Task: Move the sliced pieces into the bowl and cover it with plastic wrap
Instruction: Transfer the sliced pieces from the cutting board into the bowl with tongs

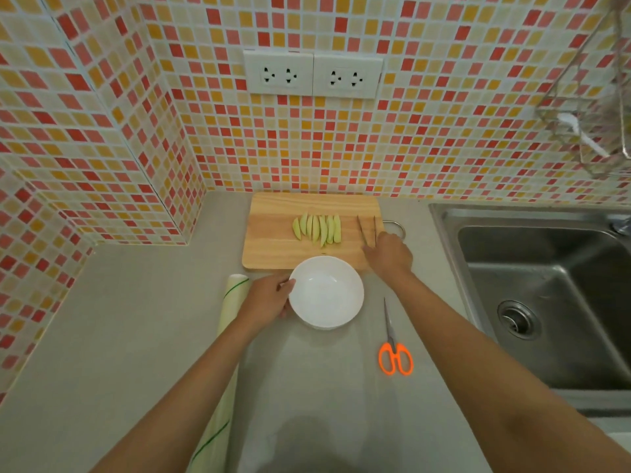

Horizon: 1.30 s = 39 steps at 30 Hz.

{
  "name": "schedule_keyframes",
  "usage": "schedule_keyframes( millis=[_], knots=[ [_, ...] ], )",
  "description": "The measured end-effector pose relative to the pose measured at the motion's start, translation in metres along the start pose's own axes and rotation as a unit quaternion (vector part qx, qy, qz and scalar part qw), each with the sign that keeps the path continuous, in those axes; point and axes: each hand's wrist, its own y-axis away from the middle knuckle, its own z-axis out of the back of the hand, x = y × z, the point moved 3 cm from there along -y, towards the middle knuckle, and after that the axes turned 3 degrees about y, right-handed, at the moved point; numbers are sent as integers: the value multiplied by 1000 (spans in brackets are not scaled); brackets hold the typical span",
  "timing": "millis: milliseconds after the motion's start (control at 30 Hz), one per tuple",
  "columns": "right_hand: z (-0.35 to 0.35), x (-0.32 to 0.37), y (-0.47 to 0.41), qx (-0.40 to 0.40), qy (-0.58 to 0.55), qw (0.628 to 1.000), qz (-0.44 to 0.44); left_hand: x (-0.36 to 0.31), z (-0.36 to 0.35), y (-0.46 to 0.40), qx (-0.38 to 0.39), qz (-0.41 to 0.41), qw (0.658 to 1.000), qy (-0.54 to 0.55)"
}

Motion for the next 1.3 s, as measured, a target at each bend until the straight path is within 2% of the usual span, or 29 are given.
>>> schedule_keyframes(
  millis=[133, 333, 467, 633, 900, 1167, 1300],
  knots=[
    [-9, 8, -15, 42, 23, 999, -19, 1, -3, -1, -11, 4, 1000, -6],
    [-14, 13, -23, 47, 44, 998, -21, 1, -4, -3, -13, 3, 1000, -12],
    [-9, 15, -27, 32, -45, 998, -29, 1, -5, -4, -11, 0, 1000, -25],
    [-2, 29, -20, 33, -115, 993, 9, 1, -5, -2, -14, 5, 1000, -23],
    [-2, 44, -2, 49, -89, 994, 40, -4, -3, 1, -16, 7, 999, -29],
    [-1, 58, 3, 45, 6, 996, 80, -8, -5, 1, -5, 9, 999, -42],
    [1, 56, 4, 38, -15, 996, 84, -8, -4, 0, -3, 9, 999, -52]
  ],
)
